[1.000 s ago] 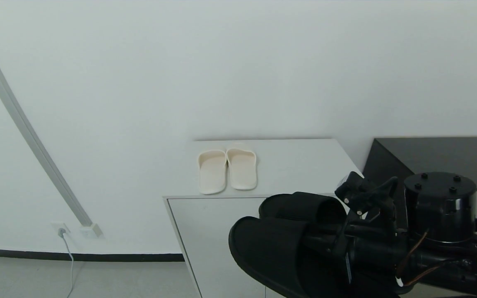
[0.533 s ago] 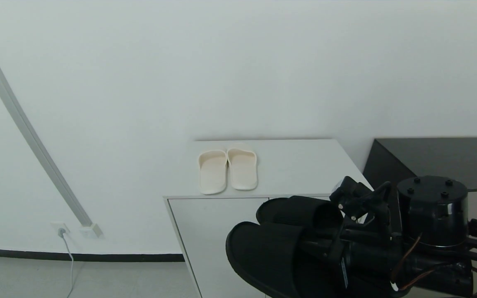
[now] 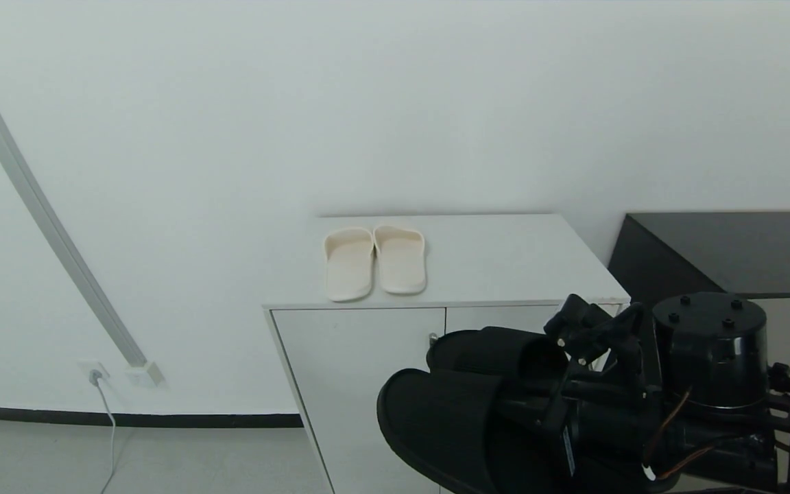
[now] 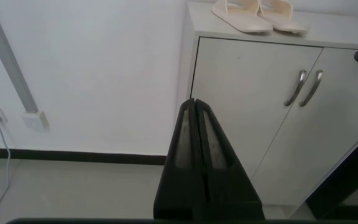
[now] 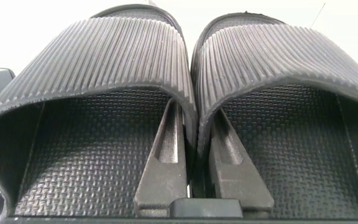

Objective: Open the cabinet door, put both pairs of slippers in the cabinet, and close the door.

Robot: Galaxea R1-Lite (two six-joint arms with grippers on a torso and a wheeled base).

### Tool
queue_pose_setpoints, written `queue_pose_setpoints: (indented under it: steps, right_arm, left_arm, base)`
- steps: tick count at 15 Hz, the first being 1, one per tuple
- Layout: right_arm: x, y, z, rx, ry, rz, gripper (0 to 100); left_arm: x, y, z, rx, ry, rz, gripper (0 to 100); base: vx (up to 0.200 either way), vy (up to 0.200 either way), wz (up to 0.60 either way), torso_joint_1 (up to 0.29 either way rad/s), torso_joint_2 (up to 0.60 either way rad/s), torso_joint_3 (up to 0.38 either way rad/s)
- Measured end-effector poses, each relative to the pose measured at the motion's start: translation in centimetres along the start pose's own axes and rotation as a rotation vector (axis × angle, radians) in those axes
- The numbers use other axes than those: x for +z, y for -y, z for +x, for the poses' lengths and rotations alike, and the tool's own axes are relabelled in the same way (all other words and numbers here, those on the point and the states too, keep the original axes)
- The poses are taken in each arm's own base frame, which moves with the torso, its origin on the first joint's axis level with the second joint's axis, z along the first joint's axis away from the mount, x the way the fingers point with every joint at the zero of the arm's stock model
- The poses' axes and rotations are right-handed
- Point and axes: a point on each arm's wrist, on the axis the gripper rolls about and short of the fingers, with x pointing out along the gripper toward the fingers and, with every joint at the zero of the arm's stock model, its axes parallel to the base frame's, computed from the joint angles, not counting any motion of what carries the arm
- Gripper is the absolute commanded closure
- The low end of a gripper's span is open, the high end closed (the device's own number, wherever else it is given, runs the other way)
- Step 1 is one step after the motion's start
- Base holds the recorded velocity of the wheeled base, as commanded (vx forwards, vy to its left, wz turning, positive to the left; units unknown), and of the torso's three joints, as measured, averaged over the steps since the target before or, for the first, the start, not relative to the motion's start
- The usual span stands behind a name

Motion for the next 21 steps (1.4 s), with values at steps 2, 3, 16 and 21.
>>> queue_pose_setpoints:
  steps: [2, 3, 16, 21]
  right_arm:
    - [-0.04, 0.01, 0.02, 0.0, -0.002, 0.0, 100]
    - [-0.07, 0.0, 0.03, 0.0, -0.003, 0.001, 100]
    - [-0.54, -0.13, -0.39, 0.001, -0.012, -0.019, 100]
    - [-0.77, -0.14, -0.47, 0.0, -0.02, -0.017, 100]
  left_arm:
    - [0.0, 0.0, 0.0, 0.0, 0.0, 0.0, 100]
    - [0.0, 0.0, 0.0, 0.0, 0.0, 0.0, 100]
    - [0.0, 0.0, 0.0, 0.0, 0.0, 0.0, 0]
    - [0.0, 0.01, 0.0, -0.003, -0.001, 0.009, 0]
  base:
    - [0.0, 0.0, 0.0, -0.227, 0.55, 0.315]
    - [0.0, 0.0, 0.0, -0.227, 0.55, 0.315]
    - [0.0, 0.0, 0.0, -0.191, 0.51, 0.319]
    - [0.0, 0.0, 0.0, -0.121, 0.46, 0.34]
